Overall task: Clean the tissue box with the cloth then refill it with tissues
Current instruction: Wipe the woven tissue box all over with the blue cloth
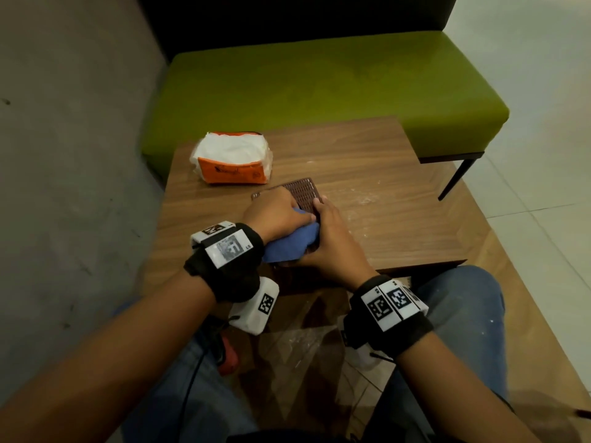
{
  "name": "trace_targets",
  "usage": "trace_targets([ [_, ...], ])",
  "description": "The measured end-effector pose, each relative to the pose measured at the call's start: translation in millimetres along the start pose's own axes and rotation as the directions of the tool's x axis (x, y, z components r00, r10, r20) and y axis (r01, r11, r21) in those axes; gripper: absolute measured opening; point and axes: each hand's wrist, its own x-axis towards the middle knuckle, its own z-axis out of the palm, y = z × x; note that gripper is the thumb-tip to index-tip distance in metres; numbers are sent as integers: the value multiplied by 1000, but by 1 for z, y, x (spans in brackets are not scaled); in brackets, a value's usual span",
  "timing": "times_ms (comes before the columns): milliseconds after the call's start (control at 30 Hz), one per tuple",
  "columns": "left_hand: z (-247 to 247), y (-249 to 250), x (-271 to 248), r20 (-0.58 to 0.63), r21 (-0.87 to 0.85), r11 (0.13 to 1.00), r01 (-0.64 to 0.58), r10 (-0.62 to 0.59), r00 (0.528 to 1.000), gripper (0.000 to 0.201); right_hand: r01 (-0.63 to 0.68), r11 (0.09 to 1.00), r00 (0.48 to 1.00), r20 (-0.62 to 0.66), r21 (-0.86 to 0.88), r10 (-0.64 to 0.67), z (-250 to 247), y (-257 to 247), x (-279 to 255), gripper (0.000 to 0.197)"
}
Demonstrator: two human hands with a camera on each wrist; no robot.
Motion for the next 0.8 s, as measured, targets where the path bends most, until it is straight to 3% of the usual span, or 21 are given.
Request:
trace_targets([
  [100,-13,1,-2,212,98,988,-120,97,972,27,9,1000,1000,14,-30,-8,-1,-1,1,121],
  [200,-26,6,4,371,218,959,-181,90,924,28,10,998,998,54,-60,-7,-1,-3,0,132],
  [300,-12,7,4,238,217,972,-94,40,971,27,26,997,998,64,-72,-22,-1,0,2,127],
  [400,3,-3,0,78,28,1000,-5,3,997,27,57,992,995,93,-110,-47,-2,4,4,119],
  [467,-4,-8,0,145,15,996,-82,79,986,22,60,988,994,101,-140,-46,-4,3,3,120],
  [633,-31,1,4,511,172,900,-401,266,817,14,72,967,987,158,-243,-34,-10,-5,2,132],
  [800,-47,18,14,740,218,856,-469,168,651,16,142,944,970,234,-297,-72,-20,-9,5,127],
])
